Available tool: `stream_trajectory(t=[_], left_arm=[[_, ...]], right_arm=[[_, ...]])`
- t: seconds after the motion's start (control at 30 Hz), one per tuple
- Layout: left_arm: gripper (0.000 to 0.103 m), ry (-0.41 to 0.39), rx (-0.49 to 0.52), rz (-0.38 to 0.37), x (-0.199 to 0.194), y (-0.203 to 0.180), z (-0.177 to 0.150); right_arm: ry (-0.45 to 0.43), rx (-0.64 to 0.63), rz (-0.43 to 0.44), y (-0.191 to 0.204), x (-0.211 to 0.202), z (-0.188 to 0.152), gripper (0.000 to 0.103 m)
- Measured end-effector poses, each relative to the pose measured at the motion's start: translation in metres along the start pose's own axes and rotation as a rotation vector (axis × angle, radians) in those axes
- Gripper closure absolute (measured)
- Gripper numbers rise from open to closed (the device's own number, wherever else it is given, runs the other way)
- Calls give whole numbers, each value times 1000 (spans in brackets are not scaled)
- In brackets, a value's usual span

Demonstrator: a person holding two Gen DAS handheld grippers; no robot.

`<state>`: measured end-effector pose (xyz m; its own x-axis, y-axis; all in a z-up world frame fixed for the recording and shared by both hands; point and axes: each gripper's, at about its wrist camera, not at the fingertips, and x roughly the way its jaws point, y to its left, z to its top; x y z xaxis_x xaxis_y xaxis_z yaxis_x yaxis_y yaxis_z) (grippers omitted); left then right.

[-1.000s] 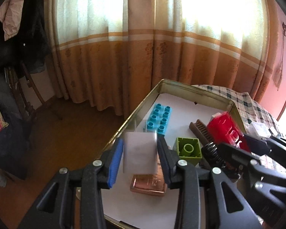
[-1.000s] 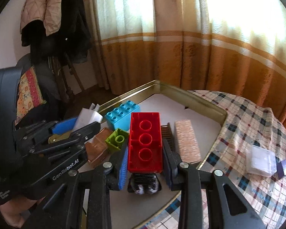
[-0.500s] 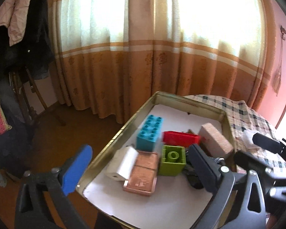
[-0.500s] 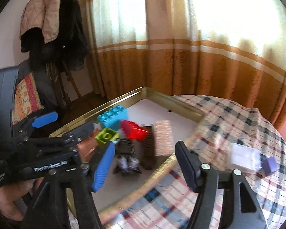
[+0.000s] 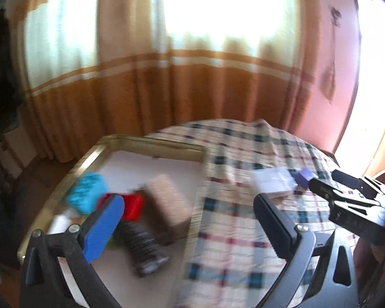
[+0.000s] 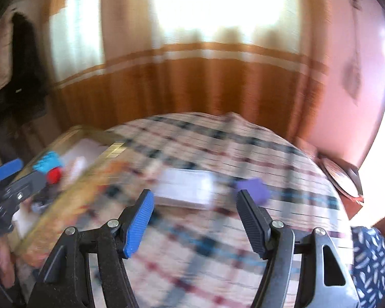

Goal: Organize rigid objects
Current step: 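Grasp the clear plastic box with the left tool while the right tool grasps the purple cube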

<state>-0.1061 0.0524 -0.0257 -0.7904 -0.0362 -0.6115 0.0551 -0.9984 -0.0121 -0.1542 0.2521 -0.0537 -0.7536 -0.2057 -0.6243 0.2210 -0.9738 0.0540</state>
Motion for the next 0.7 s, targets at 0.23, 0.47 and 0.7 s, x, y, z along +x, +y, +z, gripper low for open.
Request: stream_trajectory(t=[0.23,0.47,0.7], left_arm=[[1,118,-2,-22,48,-47,6],[0,149,-17,4,76,-61,11],[0,163,21,15,95,-78,16]], right_arm=[[92,42,-78,-42,39,3,34],[158,32,-61,-46,67,13,34],[200,18,-87,-51,90,8,44]])
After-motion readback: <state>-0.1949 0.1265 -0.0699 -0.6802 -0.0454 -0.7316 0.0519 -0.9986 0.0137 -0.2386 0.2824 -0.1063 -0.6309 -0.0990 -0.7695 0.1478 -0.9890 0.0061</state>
